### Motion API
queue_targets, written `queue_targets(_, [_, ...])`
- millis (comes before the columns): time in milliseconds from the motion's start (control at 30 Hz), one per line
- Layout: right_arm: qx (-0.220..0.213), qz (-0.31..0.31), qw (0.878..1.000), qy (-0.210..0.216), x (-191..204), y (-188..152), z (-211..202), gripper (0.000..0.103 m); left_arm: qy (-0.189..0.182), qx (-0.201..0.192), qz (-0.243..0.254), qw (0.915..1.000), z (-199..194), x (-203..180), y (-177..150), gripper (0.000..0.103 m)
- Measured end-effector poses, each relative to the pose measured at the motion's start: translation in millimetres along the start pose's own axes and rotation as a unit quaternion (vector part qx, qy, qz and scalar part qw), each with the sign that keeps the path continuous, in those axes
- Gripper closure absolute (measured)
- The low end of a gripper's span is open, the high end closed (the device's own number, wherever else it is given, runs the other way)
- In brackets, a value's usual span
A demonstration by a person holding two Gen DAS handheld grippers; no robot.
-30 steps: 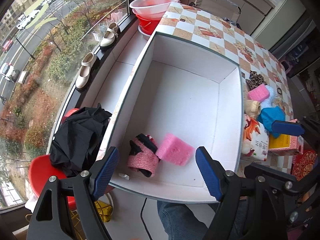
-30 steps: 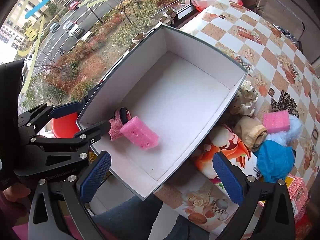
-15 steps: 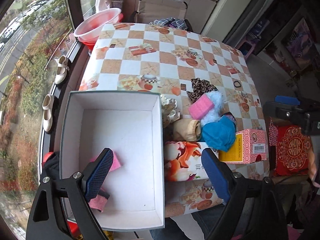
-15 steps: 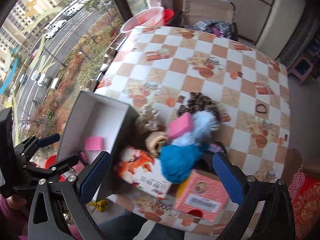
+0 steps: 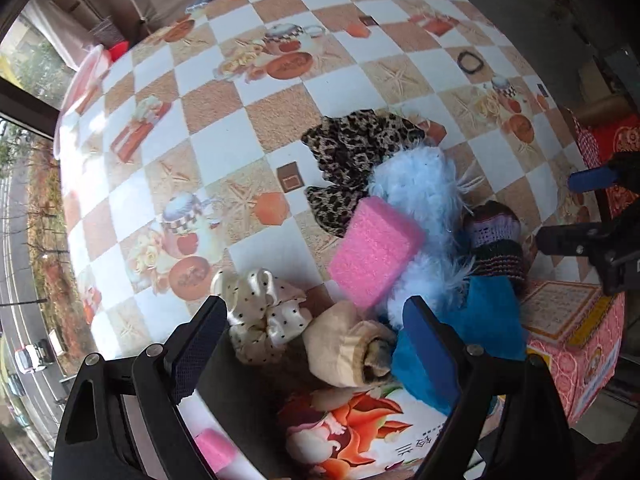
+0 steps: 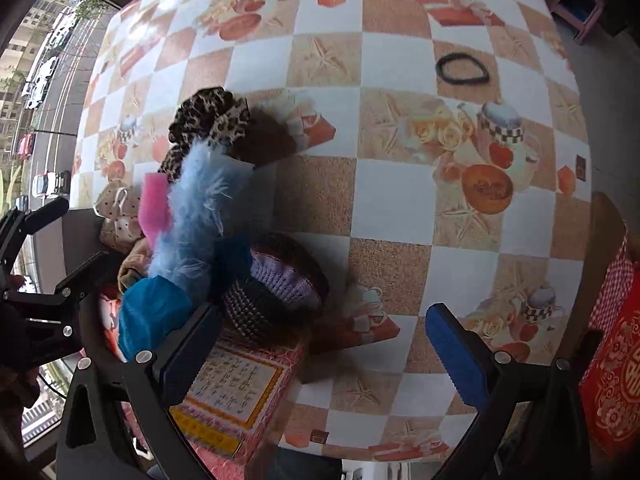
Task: Organize soft objects
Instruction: 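Reach the right tool to the striped knit beanie while the left tool reaches the leopard scrunchie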
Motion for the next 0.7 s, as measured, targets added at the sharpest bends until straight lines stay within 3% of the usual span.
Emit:
queue_targets(67, [0.025,-0.006,1.0,0.01,0,7,21,0.0,-0.015,0.016,0.012,0.9997,13,-7,8,0.011])
queue_targets(133, [0.053,-0.015,0.998,0.029,3,14,40,0.0,-0.006,0.034,0.026,0.9991,27,-15,13,0.011])
queue_targets(233, [0.095,-0.05,0.994,0.034,14,16,65,0.0,0.06,0.049,0.031,0.9965,45,-14,21,0.011])
queue_targets(300, [0.105,-0.083,0.991,-0.002,19,13,73,0.0,0.113,0.044,0.0,0.9926,49,1,28,0.011])
queue_targets(467, [0.043,-0.106,0.986,-0.124,-8,13,55,0.001,0.16,0.027,-0.126,0.9786,37,66,44,0.011])
queue_targets(567, [-0.002,-0.047,0.985,-0.164,-51,25,30,0.001,0.121,-0.006,-0.18,0.9763,11,90,49,0.011])
queue_targets(700, [-0.047,0.044,0.995,-0.081,-93,23,-2,0.001,0.063,-0.043,-0.174,0.9818,-15,78,66,0.011])
Point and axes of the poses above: each gripper's, at about its wrist camera, not at the fingertips, and z roughly the way its jaws point, x to its left, y to its top, the point moved 2 cm from there along z, roughly the way its jaws point
